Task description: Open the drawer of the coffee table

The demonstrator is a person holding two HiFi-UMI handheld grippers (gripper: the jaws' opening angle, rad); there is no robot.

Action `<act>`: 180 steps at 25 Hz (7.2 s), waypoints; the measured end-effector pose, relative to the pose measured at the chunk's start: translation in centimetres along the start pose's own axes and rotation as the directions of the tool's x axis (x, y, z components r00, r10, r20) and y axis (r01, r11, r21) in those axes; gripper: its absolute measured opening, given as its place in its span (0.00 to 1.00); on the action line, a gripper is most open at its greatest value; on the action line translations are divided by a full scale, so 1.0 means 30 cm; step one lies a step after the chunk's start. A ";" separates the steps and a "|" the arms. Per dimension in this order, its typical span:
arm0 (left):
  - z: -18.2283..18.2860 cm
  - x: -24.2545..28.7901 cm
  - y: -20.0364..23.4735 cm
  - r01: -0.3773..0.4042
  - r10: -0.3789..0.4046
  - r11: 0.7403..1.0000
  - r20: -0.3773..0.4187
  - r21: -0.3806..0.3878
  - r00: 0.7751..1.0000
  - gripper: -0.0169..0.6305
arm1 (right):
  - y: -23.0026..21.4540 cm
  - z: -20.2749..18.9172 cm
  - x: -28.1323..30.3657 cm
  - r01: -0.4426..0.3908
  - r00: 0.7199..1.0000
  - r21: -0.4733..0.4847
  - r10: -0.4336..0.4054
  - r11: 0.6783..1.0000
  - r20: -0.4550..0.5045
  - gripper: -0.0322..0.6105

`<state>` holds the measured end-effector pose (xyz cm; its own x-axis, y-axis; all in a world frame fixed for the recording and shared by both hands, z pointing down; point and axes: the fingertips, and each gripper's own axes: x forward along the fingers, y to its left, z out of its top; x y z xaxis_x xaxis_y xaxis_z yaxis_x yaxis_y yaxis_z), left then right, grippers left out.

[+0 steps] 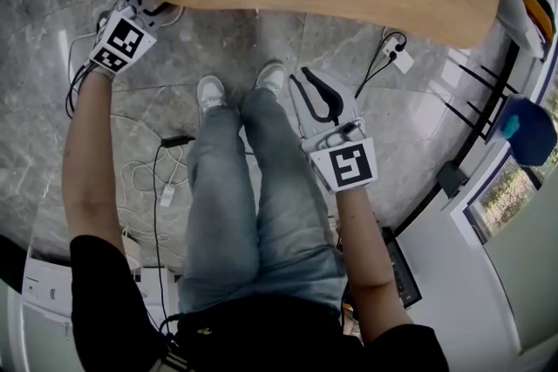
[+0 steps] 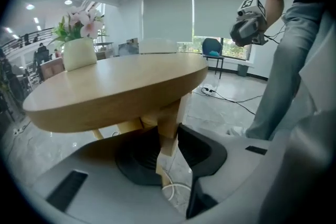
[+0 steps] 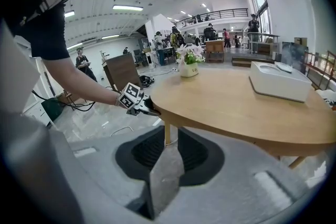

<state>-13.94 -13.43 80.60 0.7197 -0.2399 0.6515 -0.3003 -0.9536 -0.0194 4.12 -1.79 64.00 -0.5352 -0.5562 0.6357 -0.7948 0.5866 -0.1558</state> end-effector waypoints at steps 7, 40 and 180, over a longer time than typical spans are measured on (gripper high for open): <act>-0.027 -0.016 -0.045 0.083 -0.080 0.995 -0.043 0.059 0.996 0.17 | 0.009 -0.018 -0.004 0.008 1.000 0.014 -0.008 1.000 -0.009 0.17; -0.067 -0.048 -0.239 0.042 -0.050 0.998 -0.153 -0.053 0.987 0.19 | -0.565 -0.351 0.007 0.246 0.922 -0.170 -0.285 0.954 -0.263 0.41; 1.813 -1.426 -0.341 -0.197 0.393 0.878 0.423 -0.436 0.817 0.04 | 0.150 1.216 -1.105 0.082 0.955 -0.141 -0.038 0.987 0.293 0.05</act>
<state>-7.61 -3.29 11.69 0.7344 -0.6474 0.2036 -0.6782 -0.7111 0.1853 7.83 -2.19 14.65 -0.5652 -0.7259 0.3919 -0.7877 0.6161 0.0052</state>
